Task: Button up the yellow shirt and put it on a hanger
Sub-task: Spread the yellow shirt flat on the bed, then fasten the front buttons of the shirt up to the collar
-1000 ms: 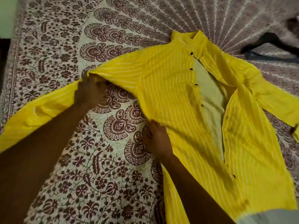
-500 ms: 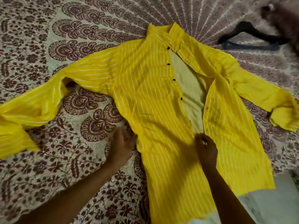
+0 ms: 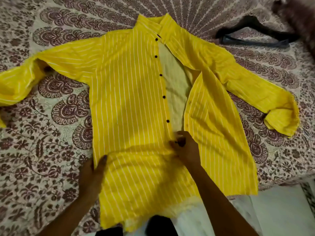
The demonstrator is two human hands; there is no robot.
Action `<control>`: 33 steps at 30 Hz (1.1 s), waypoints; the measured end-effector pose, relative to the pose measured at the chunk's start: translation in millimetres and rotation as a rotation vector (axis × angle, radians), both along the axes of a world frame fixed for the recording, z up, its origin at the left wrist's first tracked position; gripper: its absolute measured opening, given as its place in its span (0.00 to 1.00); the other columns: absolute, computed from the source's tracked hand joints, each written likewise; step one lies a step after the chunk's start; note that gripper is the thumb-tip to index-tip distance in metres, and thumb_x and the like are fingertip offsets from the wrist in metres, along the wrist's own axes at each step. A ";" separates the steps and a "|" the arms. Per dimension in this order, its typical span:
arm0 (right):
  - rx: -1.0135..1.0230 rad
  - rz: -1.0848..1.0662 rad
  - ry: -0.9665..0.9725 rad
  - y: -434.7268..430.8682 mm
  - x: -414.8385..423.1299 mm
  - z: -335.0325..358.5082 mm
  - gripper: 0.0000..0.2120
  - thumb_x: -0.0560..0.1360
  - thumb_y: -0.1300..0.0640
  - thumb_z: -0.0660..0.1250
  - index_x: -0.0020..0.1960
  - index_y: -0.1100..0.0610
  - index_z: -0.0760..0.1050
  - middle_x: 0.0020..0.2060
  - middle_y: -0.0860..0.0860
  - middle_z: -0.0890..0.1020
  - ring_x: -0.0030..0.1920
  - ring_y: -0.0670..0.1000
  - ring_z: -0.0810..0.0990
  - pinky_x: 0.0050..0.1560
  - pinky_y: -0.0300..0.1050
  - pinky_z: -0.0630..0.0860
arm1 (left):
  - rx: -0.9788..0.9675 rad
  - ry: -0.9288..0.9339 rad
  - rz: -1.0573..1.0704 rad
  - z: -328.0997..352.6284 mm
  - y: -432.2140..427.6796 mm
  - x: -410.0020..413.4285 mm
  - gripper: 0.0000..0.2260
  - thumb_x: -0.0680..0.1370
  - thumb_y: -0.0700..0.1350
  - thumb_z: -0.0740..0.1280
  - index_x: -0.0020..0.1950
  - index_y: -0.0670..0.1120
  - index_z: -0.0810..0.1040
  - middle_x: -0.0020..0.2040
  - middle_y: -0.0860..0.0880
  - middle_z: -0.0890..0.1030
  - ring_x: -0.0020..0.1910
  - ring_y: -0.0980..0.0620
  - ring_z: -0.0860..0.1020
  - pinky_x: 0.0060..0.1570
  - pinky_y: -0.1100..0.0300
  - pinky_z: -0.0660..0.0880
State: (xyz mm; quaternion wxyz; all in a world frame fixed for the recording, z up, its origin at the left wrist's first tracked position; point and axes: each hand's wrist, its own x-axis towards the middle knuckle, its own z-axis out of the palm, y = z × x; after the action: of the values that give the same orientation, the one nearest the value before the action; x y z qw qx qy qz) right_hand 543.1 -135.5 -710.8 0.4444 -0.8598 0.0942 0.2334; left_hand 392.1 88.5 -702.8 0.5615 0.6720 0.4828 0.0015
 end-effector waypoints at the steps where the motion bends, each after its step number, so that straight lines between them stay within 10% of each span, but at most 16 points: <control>1: -0.003 -0.036 -0.072 -14.0 -2.1 0.7 0.17 0.70 0.55 0.73 0.57 0.52 0.74 0.43 0.52 0.80 0.41 0.53 0.81 0.37 0.52 0.80 | -0.003 0.004 -0.009 3.1 -6.4 -5.4 0.11 0.77 0.44 0.64 0.60 0.46 0.75 0.46 0.47 0.80 0.43 0.48 0.77 0.49 0.47 0.75; 6: -0.361 -0.297 -0.377 -113.9 -10.5 9.2 0.17 0.73 0.55 0.70 0.59 0.60 0.76 0.51 0.62 0.80 0.52 0.61 0.78 0.48 0.47 0.70 | -0.146 0.051 -0.027 14.9 -33.7 -27.3 0.25 0.74 0.41 0.68 0.70 0.45 0.65 0.66 0.42 0.72 0.63 0.40 0.72 0.63 0.43 0.68; 12: -0.563 -0.286 -0.023 -200.6 -39.5 10.2 0.32 0.68 0.46 0.73 0.64 0.62 0.68 0.59 0.65 0.74 0.61 0.65 0.71 0.58 0.57 0.68 | -0.261 0.190 -0.009 25.2 -57.1 -53.5 0.26 0.72 0.32 0.68 0.69 0.38 0.66 0.66 0.41 0.71 0.64 0.39 0.70 0.61 0.47 0.67; 17: -0.493 -0.353 0.011 -224.6 -46.8 11.1 0.28 0.63 0.47 0.76 0.57 0.60 0.75 0.56 0.65 0.77 0.56 0.64 0.76 0.57 0.53 0.70 | -0.067 0.258 -0.091 14.6 -38.6 -83.5 0.42 0.54 0.66 0.77 0.63 0.52 0.73 0.61 0.42 0.77 0.57 0.41 0.77 0.58 0.44 0.73; 21: -0.316 -0.532 0.053 -232.6 -53.9 -1.8 0.30 0.64 0.53 0.77 0.60 0.61 0.69 0.54 0.64 0.78 0.51 0.64 0.78 0.53 0.63 0.75 | -0.157 0.367 -0.228 29.4 -31.8 -94.4 0.28 0.71 0.37 0.72 0.69 0.42 0.67 0.61 0.42 0.75 0.52 0.44 0.75 0.49 0.53 0.72; 24: -0.317 -0.560 -0.027 -241.6 -59.1 5.9 0.12 0.67 0.57 0.74 0.40 0.63 0.74 0.33 0.61 0.76 0.37 0.58 0.75 0.42 0.55 0.72 | -0.238 0.432 -0.184 31.1 -24.2 -110.4 0.22 0.70 0.32 0.71 0.62 0.39 0.71 0.41 0.41 0.77 0.27 0.56 0.77 0.23 0.67 0.73; 26: -0.300 -0.574 -0.038 -244.7 -62.5 10.8 0.14 0.66 0.57 0.74 0.43 0.66 0.75 0.34 0.63 0.77 0.37 0.58 0.74 0.42 0.53 0.70 | -0.106 0.472 -0.177 34.0 -21.3 -114.8 0.23 0.67 0.38 0.76 0.60 0.36 0.73 0.35 0.40 0.76 0.21 0.57 0.75 0.22 0.67 0.72; 30: -0.655 -0.358 -0.107 -218.0 -71.2 17.4 0.32 0.67 0.57 0.74 0.66 0.64 0.66 0.63 0.67 0.70 0.62 0.66 0.69 0.60 0.58 0.66 | 0.326 0.464 -0.242 17.4 -32.8 -118.3 0.46 0.54 0.67 0.73 0.65 0.43 0.69 0.59 0.36 0.75 0.57 0.36 0.74 0.58 0.42 0.71; 33: -0.584 0.068 -0.463 -183.4 -78.1 14.6 0.32 0.65 0.49 0.75 0.65 0.58 0.69 0.64 0.60 0.70 0.62 0.62 0.68 0.58 0.56 0.69 | 0.845 0.230 -0.396 17.4 -71.6 -102.5 0.37 0.65 0.66 0.65 0.67 0.45 0.67 0.65 0.38 0.69 0.64 0.37 0.67 0.63 0.44 0.62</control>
State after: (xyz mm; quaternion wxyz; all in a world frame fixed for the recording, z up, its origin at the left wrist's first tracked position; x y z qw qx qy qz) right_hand 465.0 -318.9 -696.2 0.1819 -0.9829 0.0252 0.0109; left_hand 289.6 16.9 -685.4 0.1715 0.9162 0.3619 0.0163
